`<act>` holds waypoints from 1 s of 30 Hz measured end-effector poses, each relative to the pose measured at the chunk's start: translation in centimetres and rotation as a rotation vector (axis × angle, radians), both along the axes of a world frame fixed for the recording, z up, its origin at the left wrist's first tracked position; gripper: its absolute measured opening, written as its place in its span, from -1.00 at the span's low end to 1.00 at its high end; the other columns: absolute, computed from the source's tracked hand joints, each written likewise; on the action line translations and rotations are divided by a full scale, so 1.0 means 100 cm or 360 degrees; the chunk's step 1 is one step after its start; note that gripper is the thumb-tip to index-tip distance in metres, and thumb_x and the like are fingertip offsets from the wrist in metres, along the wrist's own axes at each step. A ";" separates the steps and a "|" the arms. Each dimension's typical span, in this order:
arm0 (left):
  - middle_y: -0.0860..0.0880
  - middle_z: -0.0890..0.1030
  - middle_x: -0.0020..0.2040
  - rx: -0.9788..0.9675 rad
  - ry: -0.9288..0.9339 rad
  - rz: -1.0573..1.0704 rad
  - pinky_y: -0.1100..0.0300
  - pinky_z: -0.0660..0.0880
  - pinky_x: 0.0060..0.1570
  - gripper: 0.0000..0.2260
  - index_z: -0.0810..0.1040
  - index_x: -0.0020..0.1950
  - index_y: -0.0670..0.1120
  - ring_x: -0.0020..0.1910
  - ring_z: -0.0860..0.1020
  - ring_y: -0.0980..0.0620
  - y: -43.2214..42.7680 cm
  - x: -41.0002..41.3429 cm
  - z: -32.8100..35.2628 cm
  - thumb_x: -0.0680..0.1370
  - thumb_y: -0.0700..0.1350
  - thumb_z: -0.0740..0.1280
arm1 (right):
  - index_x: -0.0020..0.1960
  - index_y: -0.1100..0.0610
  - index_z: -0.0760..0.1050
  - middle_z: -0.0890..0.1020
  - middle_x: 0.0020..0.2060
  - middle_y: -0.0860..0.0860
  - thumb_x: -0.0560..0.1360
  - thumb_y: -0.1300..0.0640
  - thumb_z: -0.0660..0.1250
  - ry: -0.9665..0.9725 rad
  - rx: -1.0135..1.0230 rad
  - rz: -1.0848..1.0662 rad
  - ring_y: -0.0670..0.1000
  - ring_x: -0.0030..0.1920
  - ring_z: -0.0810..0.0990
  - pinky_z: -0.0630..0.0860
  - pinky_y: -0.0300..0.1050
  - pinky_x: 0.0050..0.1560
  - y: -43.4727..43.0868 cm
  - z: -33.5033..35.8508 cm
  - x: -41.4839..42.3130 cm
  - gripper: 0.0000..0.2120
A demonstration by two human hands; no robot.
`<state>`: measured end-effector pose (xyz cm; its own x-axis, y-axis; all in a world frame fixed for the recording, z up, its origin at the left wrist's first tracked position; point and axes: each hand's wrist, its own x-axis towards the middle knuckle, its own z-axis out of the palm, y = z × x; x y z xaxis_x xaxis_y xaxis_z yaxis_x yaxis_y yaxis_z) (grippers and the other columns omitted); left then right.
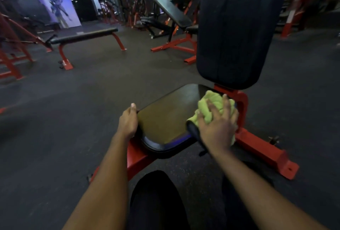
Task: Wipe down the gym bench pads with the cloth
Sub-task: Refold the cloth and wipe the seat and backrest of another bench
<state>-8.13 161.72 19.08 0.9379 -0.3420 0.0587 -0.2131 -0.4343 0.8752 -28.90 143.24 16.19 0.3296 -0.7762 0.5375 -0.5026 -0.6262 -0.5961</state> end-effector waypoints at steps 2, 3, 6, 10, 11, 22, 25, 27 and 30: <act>-0.20 0.56 0.29 -0.0009 -0.0015 0.0022 -0.09 0.37 0.34 -0.45 0.58 0.26 -0.15 0.29 0.48 -0.19 -0.001 -0.001 0.000 0.68 0.19 -0.03 | 0.34 -0.10 0.59 0.29 0.56 0.01 0.48 -0.23 0.33 -0.0048 0.0104 -0.0104 0.28 0.44 0.29 0.40 0.28 0.27 -0.041 0.009 0.003 -0.53; -0.20 0.57 0.28 0.0004 -0.0036 0.0023 -0.07 0.37 0.33 -0.46 0.59 0.24 -0.14 0.28 0.48 -0.19 -0.001 0.000 0.001 0.68 0.18 -0.03 | 0.35 -0.08 0.58 0.31 0.54 0.02 0.49 -0.21 0.34 -0.0070 0.0198 -0.0146 0.27 0.42 0.31 0.38 0.25 0.30 -0.057 0.016 0.007 -0.52; -0.19 0.58 0.23 0.0028 -0.0117 0.0031 -0.06 0.37 0.27 -0.47 0.61 0.19 -0.12 0.27 0.48 -0.20 0.001 -0.004 0.000 0.68 0.17 -0.04 | 0.39 -0.06 0.54 0.37 0.45 0.03 0.49 -0.22 0.32 -0.0003 0.0401 -0.0177 0.24 0.35 0.36 0.36 0.16 0.31 -0.083 0.031 0.010 -0.49; -0.10 0.60 0.12 -0.0062 -0.0180 0.0067 -0.01 0.38 0.16 -0.51 0.61 0.12 -0.07 0.18 0.51 -0.14 0.001 -0.002 -0.008 0.68 0.17 -0.03 | 0.31 -0.09 0.57 0.45 0.38 0.04 0.46 -0.26 0.32 0.0425 -0.0014 -0.0143 0.26 0.28 0.41 0.44 0.22 0.20 -0.071 0.028 0.011 -0.52; -0.08 0.60 0.10 -0.0089 -0.0182 0.0076 -0.02 0.40 0.17 -0.51 0.62 0.11 -0.05 0.15 0.52 -0.12 0.000 -0.001 -0.010 0.68 0.18 -0.03 | 0.28 -0.10 0.58 0.47 0.36 0.03 0.45 -0.26 0.32 0.0534 -0.0145 -0.0120 0.25 0.26 0.43 0.46 0.21 0.16 -0.070 0.029 0.014 -0.54; 0.00 0.61 0.04 -0.0127 -0.0190 0.0137 0.04 0.38 0.02 -0.63 0.58 0.02 0.00 0.04 0.53 -0.02 -0.007 0.009 -0.024 0.68 0.10 0.03 | 0.21 -0.09 0.58 0.52 0.25 -0.02 0.43 -0.21 0.27 0.1142 -0.0372 0.0718 0.20 0.23 0.50 0.47 0.07 0.19 -0.057 0.083 0.160 -0.59; 0.00 0.61 0.01 -0.0124 -0.0215 0.0156 0.05 0.38 -0.02 -0.66 0.59 0.01 0.00 0.01 0.53 -0.02 -0.007 0.008 -0.023 0.67 0.07 0.05 | 0.24 -0.20 0.51 0.46 0.33 -0.15 0.41 -0.30 0.17 0.1000 -0.0548 0.1066 0.12 0.20 0.49 0.40 0.01 -0.03 -0.036 0.061 0.132 -0.54; 0.00 0.61 0.00 -0.0091 -0.0223 0.0171 0.01 0.42 -0.01 -0.68 0.58 -0.02 0.00 0.01 0.53 -0.04 -0.006 0.006 -0.020 0.66 0.05 0.06 | 0.28 -0.24 0.48 0.41 0.40 -0.18 0.46 -0.31 0.23 0.0940 -0.0506 0.1057 0.11 0.27 0.47 0.42 -0.01 -0.01 -0.043 0.057 0.103 -0.58; -0.07 0.59 -0.10 0.0043 -0.0211 0.0181 -0.06 0.48 -0.02 -0.75 0.47 -0.16 -0.05 -0.05 0.55 -0.14 -0.005 0.002 -0.011 0.63 0.01 0.12 | 0.33 -0.24 0.50 0.36 0.49 -0.14 0.45 -0.35 0.31 0.1001 -0.0333 0.0748 0.14 0.35 0.42 0.48 0.07 0.23 -0.066 0.067 0.060 -0.52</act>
